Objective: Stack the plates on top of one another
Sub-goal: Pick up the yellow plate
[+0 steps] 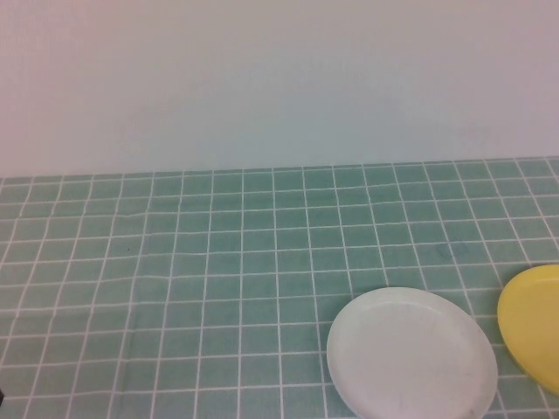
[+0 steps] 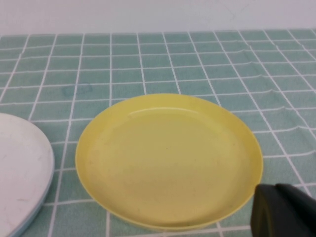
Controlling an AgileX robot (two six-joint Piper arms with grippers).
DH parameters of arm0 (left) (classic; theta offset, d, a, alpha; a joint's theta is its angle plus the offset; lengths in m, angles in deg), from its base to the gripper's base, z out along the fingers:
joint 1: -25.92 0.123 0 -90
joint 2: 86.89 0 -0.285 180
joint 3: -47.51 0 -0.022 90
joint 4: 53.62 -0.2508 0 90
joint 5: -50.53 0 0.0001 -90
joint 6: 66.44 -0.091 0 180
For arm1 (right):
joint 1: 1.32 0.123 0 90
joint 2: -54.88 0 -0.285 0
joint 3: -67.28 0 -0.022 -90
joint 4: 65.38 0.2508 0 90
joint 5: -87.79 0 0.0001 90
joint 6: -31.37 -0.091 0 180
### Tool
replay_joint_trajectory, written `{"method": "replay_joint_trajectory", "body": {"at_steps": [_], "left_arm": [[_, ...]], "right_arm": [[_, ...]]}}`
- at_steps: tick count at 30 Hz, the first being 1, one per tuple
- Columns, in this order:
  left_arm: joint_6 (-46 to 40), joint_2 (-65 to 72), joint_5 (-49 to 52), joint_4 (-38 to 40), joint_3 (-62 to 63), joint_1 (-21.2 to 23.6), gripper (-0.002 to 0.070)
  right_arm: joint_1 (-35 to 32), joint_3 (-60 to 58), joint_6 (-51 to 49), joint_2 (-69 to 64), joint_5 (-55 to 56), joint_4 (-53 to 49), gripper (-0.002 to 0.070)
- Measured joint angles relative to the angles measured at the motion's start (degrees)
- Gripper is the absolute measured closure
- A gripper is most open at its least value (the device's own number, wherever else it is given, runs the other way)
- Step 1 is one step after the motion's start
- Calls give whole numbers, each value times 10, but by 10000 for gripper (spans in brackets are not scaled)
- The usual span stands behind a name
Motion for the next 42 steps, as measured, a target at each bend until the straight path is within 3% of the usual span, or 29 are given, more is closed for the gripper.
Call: {"method": "replay_joint_trajectory", "body": {"at_steps": [4, 9, 13, 42], "left_arm": [[-7, -55, 31, -50, -18, 21, 676], [-20, -115, 49, -44, -71, 22, 676], [-20, -114, 61, -16, -86, 22, 676], [-22, -114, 48, -31, -85, 22, 676]], "right_arm": [[0, 0, 0, 0, 0, 0, 678], [0, 0, 0, 0, 0, 0, 678], [0, 0, 0, 0, 0, 0, 678], [0, 0, 12, 0, 1, -5, 678]]}}
